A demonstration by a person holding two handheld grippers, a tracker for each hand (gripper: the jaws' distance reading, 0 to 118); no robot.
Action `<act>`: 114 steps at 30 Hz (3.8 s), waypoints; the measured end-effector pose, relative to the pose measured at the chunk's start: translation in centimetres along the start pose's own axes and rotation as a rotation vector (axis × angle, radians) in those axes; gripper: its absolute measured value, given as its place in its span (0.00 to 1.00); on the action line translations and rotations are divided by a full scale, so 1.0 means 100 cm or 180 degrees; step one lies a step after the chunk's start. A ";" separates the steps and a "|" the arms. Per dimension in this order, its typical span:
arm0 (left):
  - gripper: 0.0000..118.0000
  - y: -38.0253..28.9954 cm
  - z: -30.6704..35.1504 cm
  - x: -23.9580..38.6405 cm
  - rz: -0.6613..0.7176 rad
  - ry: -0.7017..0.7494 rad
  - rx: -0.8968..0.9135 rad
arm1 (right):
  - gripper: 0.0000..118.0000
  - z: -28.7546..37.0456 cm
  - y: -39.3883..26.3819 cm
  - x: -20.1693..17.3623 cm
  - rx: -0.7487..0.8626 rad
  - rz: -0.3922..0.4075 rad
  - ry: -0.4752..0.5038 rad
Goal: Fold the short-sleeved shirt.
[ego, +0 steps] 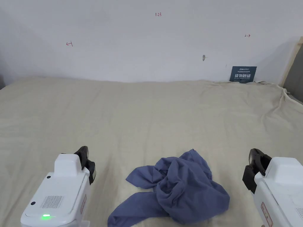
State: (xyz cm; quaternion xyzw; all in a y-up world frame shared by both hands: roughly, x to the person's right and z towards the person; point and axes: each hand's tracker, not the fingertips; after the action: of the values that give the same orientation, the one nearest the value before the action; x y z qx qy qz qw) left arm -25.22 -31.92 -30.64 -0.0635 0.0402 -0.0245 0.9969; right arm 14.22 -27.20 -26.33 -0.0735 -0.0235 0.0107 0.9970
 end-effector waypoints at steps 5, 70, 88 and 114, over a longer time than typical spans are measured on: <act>0.00 -0.003 -0.002 0.003 -0.0045 -0.0052 -0.0051 | 0.00 0.000 0.001 -0.002 -0.0008 0.0005 0.0010; 0.02 -0.060 -0.075 0.031 0.0329 -0.1090 -0.2494 | 0.76 -0.264 -0.085 0.026 -0.2111 -0.0336 0.0440; 0.02 -0.064 -0.082 0.028 0.0405 -0.1123 -0.2532 | 0.23 -0.326 -0.138 -0.007 -0.2718 -0.0023 0.0393; 0.03 0.075 -0.088 -0.048 0.1155 -0.1086 -0.1477 | 0.00 -0.192 0.112 0.076 -0.1028 -0.0350 0.0501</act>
State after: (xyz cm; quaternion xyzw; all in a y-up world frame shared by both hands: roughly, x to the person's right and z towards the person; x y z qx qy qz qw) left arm -30.45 -25.34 -39.95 -0.2836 -0.1120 0.1741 0.9363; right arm 22.50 -18.79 -46.64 -0.2318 0.0492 -0.0535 0.9700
